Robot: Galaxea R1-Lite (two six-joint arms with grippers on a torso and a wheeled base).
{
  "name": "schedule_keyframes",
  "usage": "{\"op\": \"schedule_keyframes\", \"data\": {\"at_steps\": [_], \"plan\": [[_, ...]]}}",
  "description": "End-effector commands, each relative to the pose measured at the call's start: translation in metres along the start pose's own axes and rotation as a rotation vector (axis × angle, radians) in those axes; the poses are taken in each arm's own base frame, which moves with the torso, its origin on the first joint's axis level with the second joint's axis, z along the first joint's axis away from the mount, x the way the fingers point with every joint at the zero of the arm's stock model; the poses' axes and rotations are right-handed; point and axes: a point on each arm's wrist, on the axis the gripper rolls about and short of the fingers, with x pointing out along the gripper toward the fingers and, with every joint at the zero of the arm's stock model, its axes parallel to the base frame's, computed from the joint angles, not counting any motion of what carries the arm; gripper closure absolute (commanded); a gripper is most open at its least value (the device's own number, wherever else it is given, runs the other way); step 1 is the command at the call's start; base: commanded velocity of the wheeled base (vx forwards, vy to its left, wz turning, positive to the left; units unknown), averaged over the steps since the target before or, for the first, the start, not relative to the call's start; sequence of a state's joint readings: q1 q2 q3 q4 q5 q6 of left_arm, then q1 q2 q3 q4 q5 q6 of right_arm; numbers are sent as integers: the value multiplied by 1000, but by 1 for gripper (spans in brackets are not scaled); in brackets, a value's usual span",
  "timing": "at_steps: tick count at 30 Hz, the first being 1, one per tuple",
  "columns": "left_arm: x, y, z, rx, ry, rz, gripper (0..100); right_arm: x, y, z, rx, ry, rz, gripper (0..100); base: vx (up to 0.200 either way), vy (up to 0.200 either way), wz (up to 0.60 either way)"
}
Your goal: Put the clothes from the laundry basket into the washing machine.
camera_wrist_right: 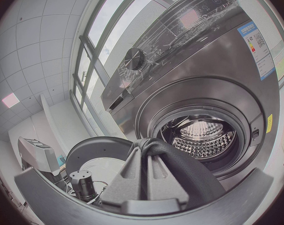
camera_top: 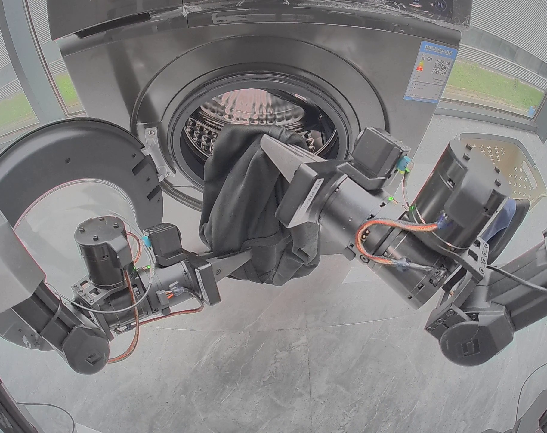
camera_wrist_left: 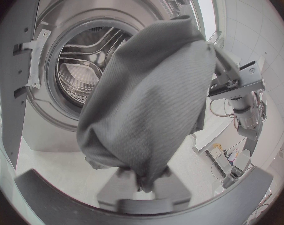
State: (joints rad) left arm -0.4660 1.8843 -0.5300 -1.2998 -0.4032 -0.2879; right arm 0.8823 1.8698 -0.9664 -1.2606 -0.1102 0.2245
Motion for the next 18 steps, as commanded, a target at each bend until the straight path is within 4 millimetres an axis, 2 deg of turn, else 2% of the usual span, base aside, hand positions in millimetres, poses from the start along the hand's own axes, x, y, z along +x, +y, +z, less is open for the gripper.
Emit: {"op": "schedule_keyframes", "data": {"at_steps": [1,6,9,14,17,18], "plan": [[-9,-6,-4,6,-22,-17,100,-1,-6,-8,-7,26,-15,100,0,0,0],[-24,-12,-7,22,-77,-11,100,-8,-9,-17,-11,52,-23,100,0,0,0],[-43,-21,-9,37,-85,-19,100,-15,-16,-34,-16,102,-36,100,0,0,0],[-72,-40,-1,45,-116,-50,100,-25,-26,-56,-24,137,-51,100,0,0,0],[-77,-47,4,49,-141,-71,100,-26,-27,-61,-26,143,-52,100,0,0,0],[-80,-52,10,66,-171,-83,100,-29,-29,-69,-27,163,-57,100,0,0,0]]}}
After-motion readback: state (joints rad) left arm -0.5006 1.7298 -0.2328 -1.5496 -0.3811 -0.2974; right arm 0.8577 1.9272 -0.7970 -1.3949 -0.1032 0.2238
